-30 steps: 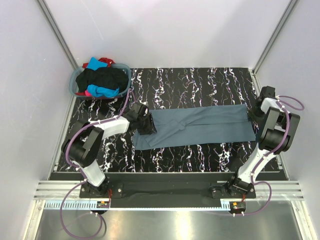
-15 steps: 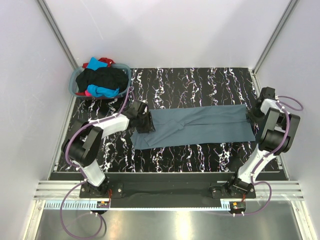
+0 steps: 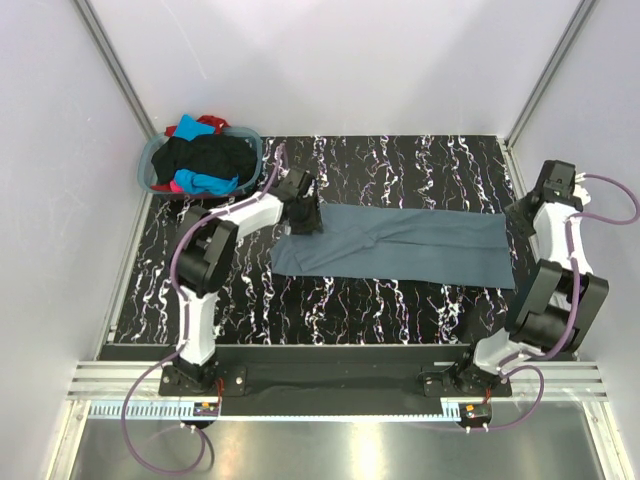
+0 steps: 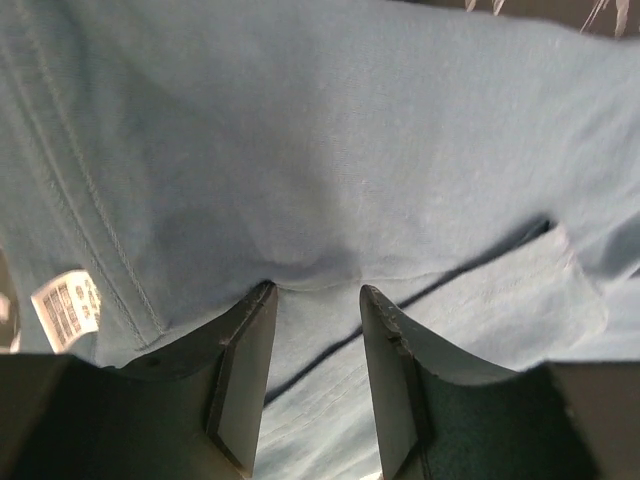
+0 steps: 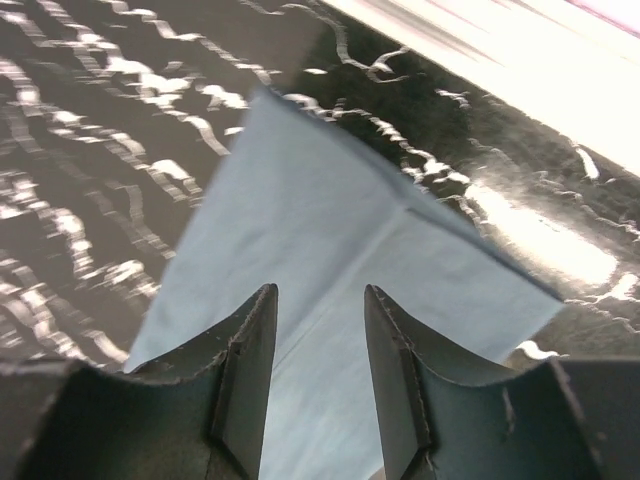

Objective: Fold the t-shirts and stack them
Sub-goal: Fold the tshirt

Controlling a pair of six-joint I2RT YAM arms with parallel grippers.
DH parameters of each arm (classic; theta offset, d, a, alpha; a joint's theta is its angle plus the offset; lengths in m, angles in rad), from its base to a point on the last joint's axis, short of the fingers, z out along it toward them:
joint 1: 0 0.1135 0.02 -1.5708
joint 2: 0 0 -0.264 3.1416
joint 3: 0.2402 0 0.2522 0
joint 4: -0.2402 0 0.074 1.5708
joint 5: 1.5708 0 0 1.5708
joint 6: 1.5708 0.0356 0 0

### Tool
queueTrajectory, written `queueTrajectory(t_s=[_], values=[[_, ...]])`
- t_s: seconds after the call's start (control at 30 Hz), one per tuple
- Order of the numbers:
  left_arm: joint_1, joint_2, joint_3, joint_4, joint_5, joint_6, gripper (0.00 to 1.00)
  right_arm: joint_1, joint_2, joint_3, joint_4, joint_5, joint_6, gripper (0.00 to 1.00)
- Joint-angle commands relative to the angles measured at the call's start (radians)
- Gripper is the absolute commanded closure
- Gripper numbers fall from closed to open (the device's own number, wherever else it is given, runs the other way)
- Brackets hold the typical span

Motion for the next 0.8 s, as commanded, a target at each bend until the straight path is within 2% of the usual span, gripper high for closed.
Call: queueTrajectory(t_s=[0.0, 0.1, 0.27, 0.43, 0.47, 0.53, 0.57, 0.6, 0.67, 0.77], values=[[0.011, 0.079, 0.118, -0.061, -0.047, 0.029, 0.55, 0.0, -0.069, 0.049, -0.015, -0.096, 0.04, 0.52], [0.02, 0.164, 0.233, -0.075, -0.047, 0.032, 0.55, 0.0, -0.117, 0.019, 0.057, -0.217, 0.072, 0.51], [0.023, 0.328, 0.515, -0.038, -0.056, 0.07, 0.55, 0.0, -0.169, -0.038, 0.189, -0.368, 0.115, 0.51], [0.045, 0.517, 0.904, 0.005, 0.088, -0.031, 0.59, 0.001, -0.195, -0.069, 0.275, -0.444, 0.143, 0.5], [0.04, 0.526, 0.937, 0.012, 0.138, -0.04, 0.6, 0.001, -0.198, -0.078, 0.297, -0.464, 0.141, 0.5], [0.034, 0.476, 0.915, 0.073, 0.166, -0.046, 0.61, 0.001, -0.2, -0.078, 0.298, -0.475, 0.125, 0.5], [0.019, 0.381, 0.821, 0.14, 0.174, -0.027, 0.61, 0.001, -0.203, -0.084, 0.298, -0.484, 0.117, 0.5], [0.01, 0.327, 0.82, 0.141, 0.169, -0.026, 0.6, 0.001, -0.207, -0.089, 0.298, -0.486, 0.112, 0.5], [-0.021, 0.171, 0.668, 0.208, 0.134, 0.012, 0.6, 0.001, -0.23, -0.107, 0.297, -0.492, 0.109, 0.5], [-0.059, 0.055, 0.516, 0.261, 0.137, 0.018, 0.6, 0.001, -0.272, -0.127, 0.298, -0.513, 0.123, 0.5]])
